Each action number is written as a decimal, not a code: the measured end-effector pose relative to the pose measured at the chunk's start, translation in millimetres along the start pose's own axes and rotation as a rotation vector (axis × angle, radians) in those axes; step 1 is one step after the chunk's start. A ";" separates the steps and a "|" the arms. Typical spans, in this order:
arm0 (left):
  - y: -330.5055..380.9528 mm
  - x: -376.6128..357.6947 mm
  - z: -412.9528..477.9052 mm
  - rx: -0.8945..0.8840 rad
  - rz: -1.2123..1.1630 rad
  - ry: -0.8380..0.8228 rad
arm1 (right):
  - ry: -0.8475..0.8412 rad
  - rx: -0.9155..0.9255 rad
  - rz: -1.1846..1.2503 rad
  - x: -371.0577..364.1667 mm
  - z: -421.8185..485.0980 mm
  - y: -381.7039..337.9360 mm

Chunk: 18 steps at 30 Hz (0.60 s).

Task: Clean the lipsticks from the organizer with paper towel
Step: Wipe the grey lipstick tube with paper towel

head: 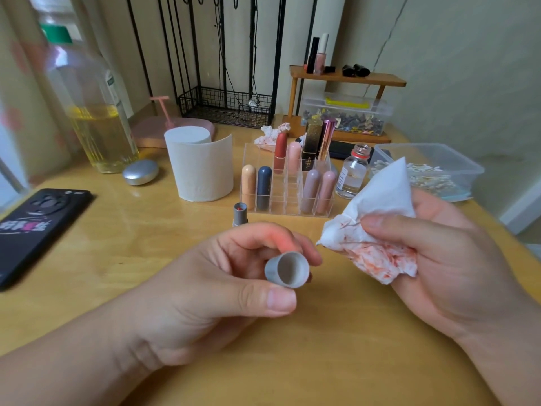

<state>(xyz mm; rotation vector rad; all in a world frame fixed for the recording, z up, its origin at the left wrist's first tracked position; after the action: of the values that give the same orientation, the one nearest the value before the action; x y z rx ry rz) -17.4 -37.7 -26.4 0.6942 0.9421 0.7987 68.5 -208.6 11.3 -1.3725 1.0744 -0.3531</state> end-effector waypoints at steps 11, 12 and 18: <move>-4.4 0.6 -0.4 0.043 0.048 0.134 | -0.203 -0.055 0.008 7.6 1.6 5.4; -5.4 1.1 -0.8 0.064 0.029 0.163 | -0.304 -0.093 0.039 4.7 0.9 6.7; -7.7 5.4 -2.1 0.168 -0.054 0.298 | -0.226 -0.341 -0.591 11.4 2.5 24.6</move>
<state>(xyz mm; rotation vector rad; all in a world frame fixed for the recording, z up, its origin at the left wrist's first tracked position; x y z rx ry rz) -15.2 -36.9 -35.7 0.7027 1.3039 0.7942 67.2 -209.9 -15.9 -1.9830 0.5370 -0.4406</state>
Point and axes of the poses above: each hand's wrist, its own z-axis towards the middle knuckle, its own x-axis out of the back of the hand, y = z × x, the point moved 3 cm from there along z, towards the middle knuckle, and after that the axes turned 13 degrees about -x, right-handed, at the moved point
